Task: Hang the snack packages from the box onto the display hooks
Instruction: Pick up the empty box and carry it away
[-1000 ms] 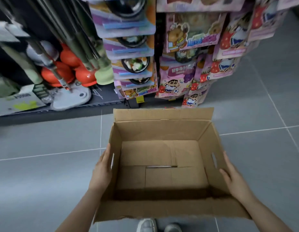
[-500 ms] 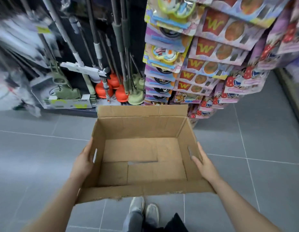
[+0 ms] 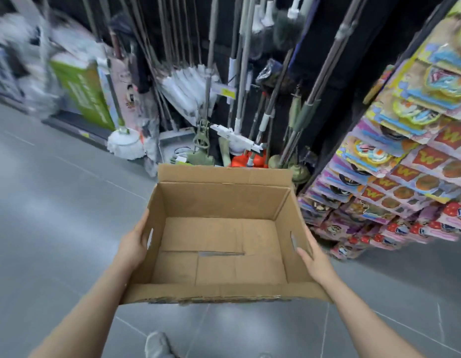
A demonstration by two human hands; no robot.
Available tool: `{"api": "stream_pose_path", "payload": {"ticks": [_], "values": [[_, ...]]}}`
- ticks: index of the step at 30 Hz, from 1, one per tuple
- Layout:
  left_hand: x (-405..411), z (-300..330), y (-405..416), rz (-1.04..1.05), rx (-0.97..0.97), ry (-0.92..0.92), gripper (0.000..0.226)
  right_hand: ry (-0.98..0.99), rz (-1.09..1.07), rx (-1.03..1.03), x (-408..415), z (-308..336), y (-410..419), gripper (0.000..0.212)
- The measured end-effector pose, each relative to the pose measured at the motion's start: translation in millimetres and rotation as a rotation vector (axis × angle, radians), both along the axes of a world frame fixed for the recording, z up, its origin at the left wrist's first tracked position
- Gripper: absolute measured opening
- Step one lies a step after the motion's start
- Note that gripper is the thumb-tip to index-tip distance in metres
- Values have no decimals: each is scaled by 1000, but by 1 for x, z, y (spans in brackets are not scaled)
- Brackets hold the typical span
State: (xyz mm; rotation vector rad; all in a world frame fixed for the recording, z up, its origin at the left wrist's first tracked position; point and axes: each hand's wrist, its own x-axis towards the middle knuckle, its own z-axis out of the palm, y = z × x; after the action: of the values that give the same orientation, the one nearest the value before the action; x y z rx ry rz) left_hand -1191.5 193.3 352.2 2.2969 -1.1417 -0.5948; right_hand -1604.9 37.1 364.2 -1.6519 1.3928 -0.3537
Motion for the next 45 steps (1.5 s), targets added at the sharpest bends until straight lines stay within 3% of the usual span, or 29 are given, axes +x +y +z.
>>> {"api": "stream_pose_path", "payload": {"ticks": [14,27,35,45], "values": [[304,23,100,203,-35,25,58,24,209,-35,348,17,13,64],[514,65,84,332,-117,12,58,26,311,-31,609,13,-38,66],[654,67,83,310,-107,36,58,21,296,-13,731,29,-27,66],[878,42,96,71,0,-66,64,57,57,0,896,25,59,63]]}}
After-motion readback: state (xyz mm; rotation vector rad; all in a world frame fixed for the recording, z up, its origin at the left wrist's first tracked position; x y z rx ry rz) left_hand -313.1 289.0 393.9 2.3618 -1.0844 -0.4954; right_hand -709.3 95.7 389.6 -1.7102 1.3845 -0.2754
